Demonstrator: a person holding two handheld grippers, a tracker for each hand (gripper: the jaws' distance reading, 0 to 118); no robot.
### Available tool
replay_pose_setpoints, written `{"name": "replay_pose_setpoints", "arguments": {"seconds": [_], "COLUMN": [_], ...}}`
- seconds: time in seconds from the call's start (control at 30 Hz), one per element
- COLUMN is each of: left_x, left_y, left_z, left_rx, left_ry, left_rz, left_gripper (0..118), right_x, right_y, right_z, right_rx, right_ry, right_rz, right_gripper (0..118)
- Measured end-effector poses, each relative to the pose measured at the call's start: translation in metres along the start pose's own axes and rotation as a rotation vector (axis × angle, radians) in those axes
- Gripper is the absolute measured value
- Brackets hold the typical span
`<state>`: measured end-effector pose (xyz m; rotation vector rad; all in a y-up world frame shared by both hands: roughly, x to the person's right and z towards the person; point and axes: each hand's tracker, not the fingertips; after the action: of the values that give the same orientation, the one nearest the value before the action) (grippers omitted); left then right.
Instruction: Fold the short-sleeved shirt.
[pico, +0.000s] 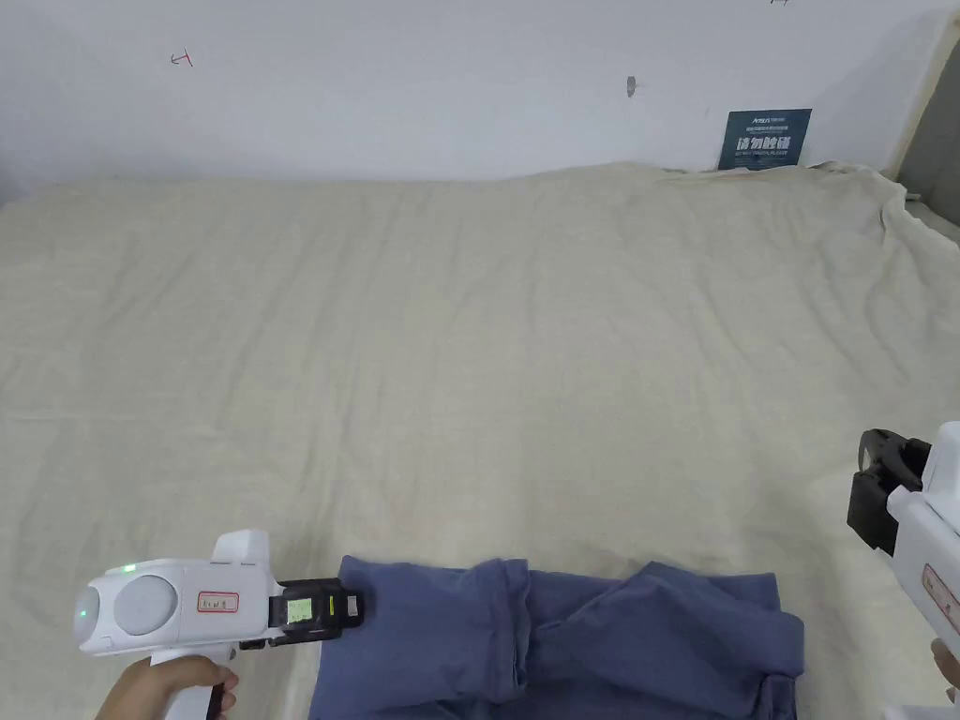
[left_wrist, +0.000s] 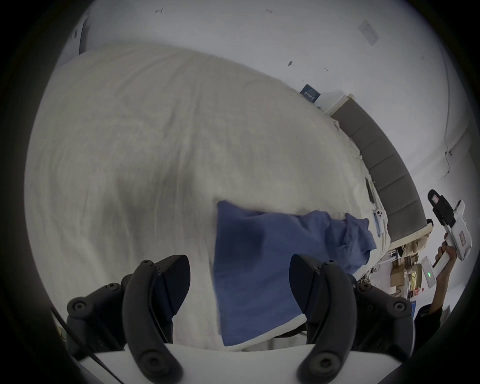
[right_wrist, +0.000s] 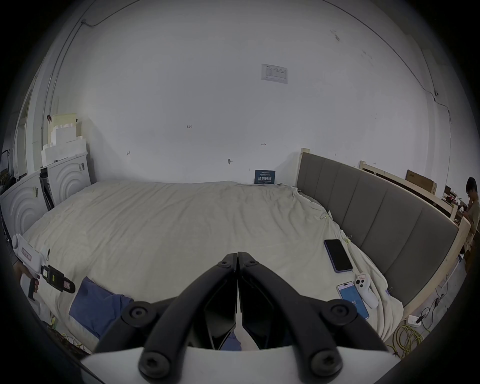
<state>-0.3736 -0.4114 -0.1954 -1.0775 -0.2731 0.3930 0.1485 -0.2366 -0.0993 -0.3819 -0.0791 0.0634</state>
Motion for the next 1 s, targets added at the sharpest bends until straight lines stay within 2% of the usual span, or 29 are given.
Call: {"name": "replay_pose_setpoints", "arguments": {"seconds": [0.1, 0.27, 0.3, 0.33, 0.37, 0.53, 0.67, 0.8, 0.87, 0.9, 1.0], "left_x": [-0.002, 0.009, 0.010, 0.013, 0.016, 0.032, 0.035, 0.027, 0.015, 0.008, -0.006], "left_y": [-0.008, -0.016, -0.014, -0.013, -0.013, -0.016, -0.011, -0.001, 0.002, 0.004, 0.005], "left_z": [-0.015, -0.024, -0.023, -0.023, -0.024, -0.029, -0.014, 0.014, 0.031, 0.040, 0.067], "left_rx": [-0.033, -0.041, -0.043, -0.037, -0.036, -0.032, -0.022, 0.035, 0.070, 0.076, 0.108], "left_ry": [0.017, 0.016, 0.011, -0.001, -0.003, 0.024, 0.039, 0.088, 0.054, 0.083, 0.177], "left_rz": [-0.006, -0.040, -0.038, -0.038, -0.039, -0.090, -0.086, -0.020, 0.048, 0.079, 0.059], "left_gripper": [76, 71, 65, 44, 34, 7, 3, 2, 2, 2, 2], "right_x": [0.001, 0.002, 0.002, 0.002, 0.002, 0.001, 0.001, 0.003, 0.003, 0.003, 0.001], "right_y": [-0.002, -0.003, -0.003, -0.004, -0.004, -0.003, -0.002, 0.001, 0.002, 0.003, 0.003], "right_z": [0.000, -0.002, -0.002, -0.003, -0.003, -0.004, -0.005, -0.006, -0.006, -0.007, -0.008], "right_rx": [-0.008, -0.019, -0.021, -0.023, -0.023, -0.024, -0.020, -0.013, -0.010, -0.009, -0.005], "right_ry": [-0.004, -0.013, -0.014, -0.014, -0.013, -0.007, -0.004, -0.001, 0.004, 0.007, 0.015], "right_rz": [0.002, 0.002, 0.002, 0.002, 0.003, 0.004, 0.003, 0.000, -0.002, -0.002, -0.002], "right_gripper": [0, 0, 0, 0, 0, 0, 0, 0, 0, 0, 0]}}
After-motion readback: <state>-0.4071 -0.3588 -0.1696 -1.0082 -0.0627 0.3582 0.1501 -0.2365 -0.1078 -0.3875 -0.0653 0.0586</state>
